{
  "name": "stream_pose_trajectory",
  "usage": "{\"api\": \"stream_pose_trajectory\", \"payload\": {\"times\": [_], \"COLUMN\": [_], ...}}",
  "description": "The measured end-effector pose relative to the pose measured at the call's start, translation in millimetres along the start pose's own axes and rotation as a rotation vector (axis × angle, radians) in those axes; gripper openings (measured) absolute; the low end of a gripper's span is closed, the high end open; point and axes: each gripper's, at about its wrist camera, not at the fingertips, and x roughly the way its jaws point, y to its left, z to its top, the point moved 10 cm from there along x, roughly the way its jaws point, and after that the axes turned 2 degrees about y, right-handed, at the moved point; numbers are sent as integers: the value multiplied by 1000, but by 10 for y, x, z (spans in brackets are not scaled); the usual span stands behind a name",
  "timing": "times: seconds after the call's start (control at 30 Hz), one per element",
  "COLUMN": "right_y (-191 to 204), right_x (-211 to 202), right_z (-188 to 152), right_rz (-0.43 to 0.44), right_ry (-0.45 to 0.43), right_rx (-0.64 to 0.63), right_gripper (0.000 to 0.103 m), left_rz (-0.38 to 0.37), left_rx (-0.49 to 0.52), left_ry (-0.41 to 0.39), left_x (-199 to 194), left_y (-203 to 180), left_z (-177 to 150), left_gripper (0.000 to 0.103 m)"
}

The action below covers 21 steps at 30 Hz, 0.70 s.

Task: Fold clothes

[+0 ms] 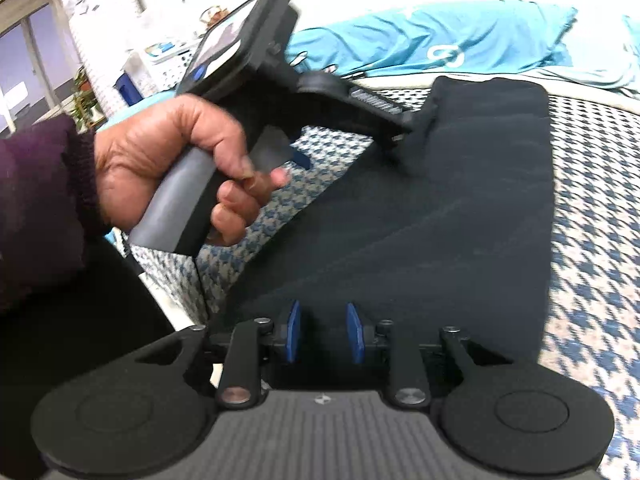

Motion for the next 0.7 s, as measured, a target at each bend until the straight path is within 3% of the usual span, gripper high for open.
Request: {"api": "stream_pose_trajectory", "payload": {"times": [0.2,0.7], "right_y": [-187,-519], "right_x": [-133,-438], "right_z": [-89,-442], "right_rz": [-39,-134], "right_ry": [9,80], "right_rx": [42,78], "right_gripper": [26,25], "left_rz": [46,56], "left_rx": [-29,-41], "left_ry": [21,42], "left_x": [76,52], "left_y": [151,263], "left_z": [-16,-89], "left_gripper": [103,103]}}
